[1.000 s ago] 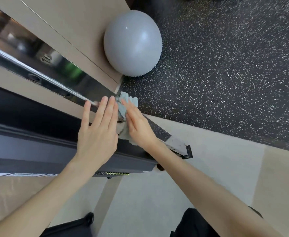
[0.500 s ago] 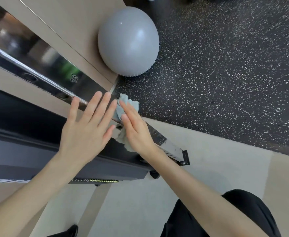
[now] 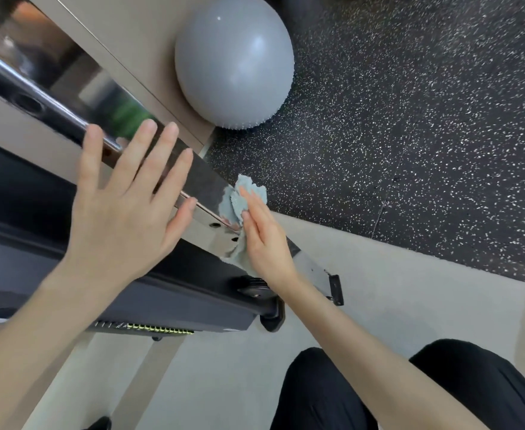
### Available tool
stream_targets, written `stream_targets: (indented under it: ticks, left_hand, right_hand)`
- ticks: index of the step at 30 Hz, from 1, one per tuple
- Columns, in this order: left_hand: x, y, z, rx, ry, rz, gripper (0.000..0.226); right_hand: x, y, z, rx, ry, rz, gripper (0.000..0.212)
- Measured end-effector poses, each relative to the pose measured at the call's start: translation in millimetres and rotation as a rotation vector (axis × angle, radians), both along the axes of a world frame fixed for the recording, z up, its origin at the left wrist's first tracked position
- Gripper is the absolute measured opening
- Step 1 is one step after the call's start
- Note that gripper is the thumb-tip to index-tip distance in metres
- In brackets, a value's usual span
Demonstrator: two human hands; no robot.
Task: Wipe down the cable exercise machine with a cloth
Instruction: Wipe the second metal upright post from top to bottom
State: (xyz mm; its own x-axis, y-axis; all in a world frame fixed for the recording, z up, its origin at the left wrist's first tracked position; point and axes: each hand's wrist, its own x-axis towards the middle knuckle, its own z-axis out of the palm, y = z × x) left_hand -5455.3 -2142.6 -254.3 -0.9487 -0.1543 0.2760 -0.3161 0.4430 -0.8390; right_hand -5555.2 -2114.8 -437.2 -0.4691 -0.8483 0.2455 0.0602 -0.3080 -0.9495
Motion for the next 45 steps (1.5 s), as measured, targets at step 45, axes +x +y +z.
stream_targets:
  ticks: [45]
  left_hand:
    - [1,14,-214,0.153,-0.186,0.085,0.044]
  right_hand:
    - [11,3,-181,-0.009,-0.039,-0.046,0.042]
